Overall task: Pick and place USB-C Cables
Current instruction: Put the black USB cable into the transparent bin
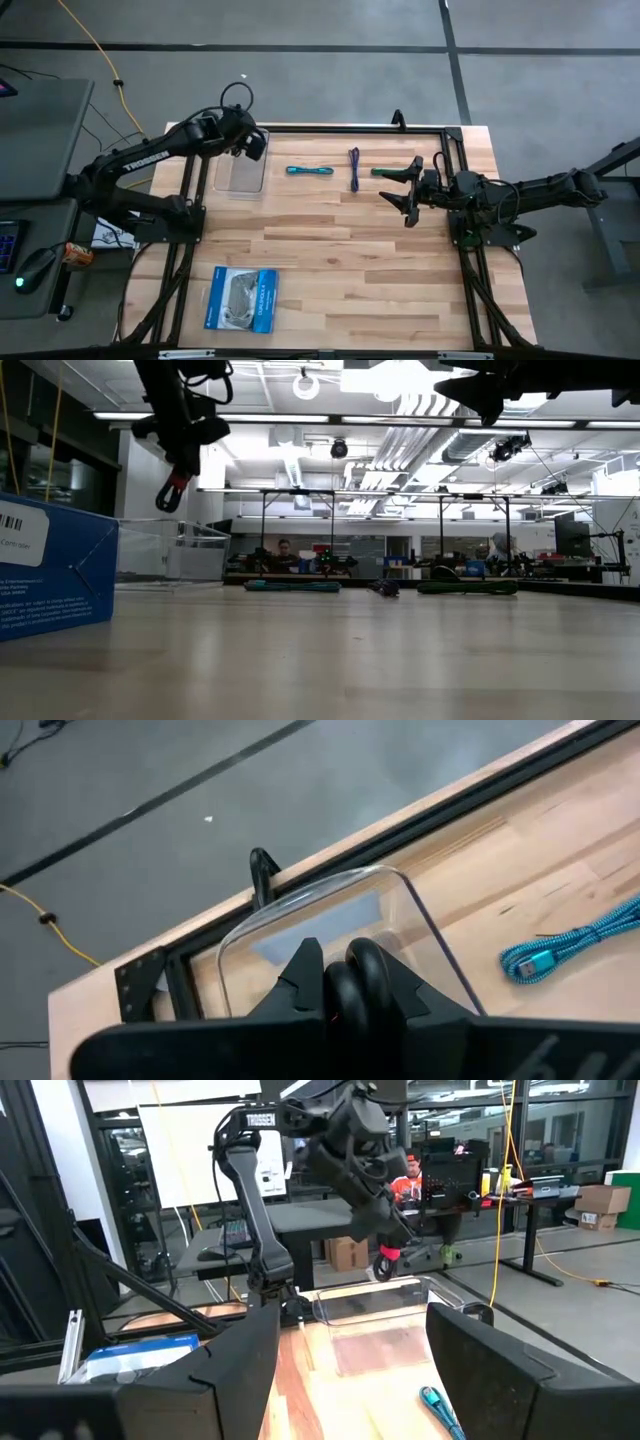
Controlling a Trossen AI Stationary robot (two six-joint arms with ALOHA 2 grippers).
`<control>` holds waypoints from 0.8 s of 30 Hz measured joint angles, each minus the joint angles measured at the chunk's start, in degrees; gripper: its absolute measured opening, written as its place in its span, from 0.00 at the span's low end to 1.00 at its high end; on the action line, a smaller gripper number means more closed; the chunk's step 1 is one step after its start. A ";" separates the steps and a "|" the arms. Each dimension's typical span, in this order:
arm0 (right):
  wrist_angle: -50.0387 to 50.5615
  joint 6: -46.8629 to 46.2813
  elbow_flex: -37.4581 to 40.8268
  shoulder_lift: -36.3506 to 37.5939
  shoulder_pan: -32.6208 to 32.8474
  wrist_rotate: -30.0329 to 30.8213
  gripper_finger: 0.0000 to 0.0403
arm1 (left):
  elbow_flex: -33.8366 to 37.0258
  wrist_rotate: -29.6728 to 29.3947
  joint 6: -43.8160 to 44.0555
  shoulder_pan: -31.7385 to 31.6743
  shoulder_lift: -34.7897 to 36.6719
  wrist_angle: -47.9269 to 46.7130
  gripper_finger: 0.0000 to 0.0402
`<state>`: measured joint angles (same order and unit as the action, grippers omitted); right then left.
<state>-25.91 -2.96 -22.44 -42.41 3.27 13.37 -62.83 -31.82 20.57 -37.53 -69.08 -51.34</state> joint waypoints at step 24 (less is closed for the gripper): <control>0.37 -1.57 0.00 -0.02 0.00 0.00 0.61 | 0.00 17.03 -9.36 -7.47 -23.19 -4.63 0.02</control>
<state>-25.54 -4.54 -22.44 -42.44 3.27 13.37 -62.83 -14.79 11.22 -44.99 -92.27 -55.97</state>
